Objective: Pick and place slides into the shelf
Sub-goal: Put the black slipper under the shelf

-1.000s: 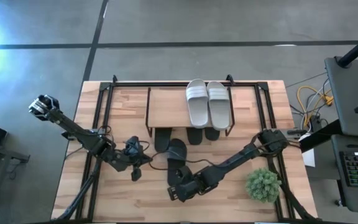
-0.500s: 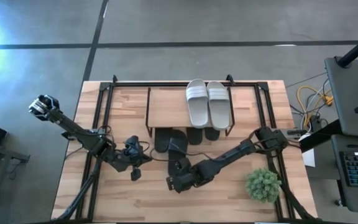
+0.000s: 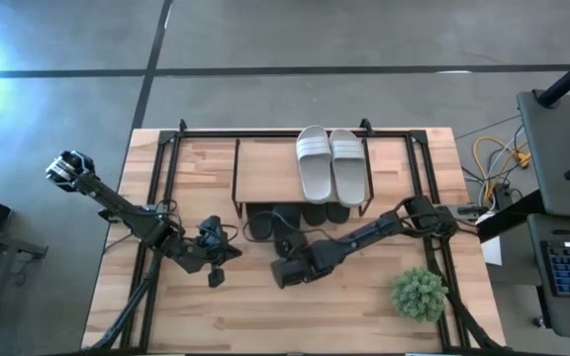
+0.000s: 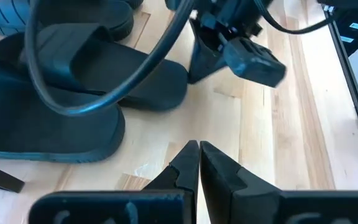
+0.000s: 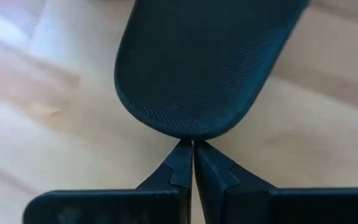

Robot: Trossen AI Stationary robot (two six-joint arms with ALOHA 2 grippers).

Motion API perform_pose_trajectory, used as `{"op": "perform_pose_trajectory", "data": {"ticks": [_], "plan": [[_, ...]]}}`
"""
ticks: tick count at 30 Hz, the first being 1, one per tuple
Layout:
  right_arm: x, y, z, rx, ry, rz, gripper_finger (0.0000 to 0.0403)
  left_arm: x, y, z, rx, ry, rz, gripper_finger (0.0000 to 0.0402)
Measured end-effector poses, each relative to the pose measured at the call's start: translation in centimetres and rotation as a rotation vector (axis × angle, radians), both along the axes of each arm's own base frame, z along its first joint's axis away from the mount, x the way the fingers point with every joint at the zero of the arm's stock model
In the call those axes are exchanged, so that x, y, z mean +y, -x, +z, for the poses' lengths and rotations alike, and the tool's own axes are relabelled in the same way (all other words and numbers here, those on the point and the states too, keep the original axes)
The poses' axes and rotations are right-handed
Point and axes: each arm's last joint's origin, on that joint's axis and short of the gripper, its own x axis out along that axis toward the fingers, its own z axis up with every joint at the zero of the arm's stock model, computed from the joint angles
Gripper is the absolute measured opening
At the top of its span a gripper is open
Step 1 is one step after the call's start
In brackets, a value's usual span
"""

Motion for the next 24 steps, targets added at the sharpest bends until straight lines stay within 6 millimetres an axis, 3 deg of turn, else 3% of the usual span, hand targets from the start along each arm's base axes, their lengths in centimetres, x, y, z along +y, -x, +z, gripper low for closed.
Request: {"op": "perform_pose_trajectory", "data": {"ticks": [14, 24], "plan": [[-1.6, -0.8, 2.6, 0.009, 0.195, 0.0, 0.0009, 0.0, 0.0, 0.0, 0.001, 0.0, 0.001, 0.0], [-3.6, -0.5, 1.2, 0.086, 0.185, 0.002, 0.0009, 0.0, 0.0, 0.0, 0.001, 0.002, 0.0, 0.0]]}}
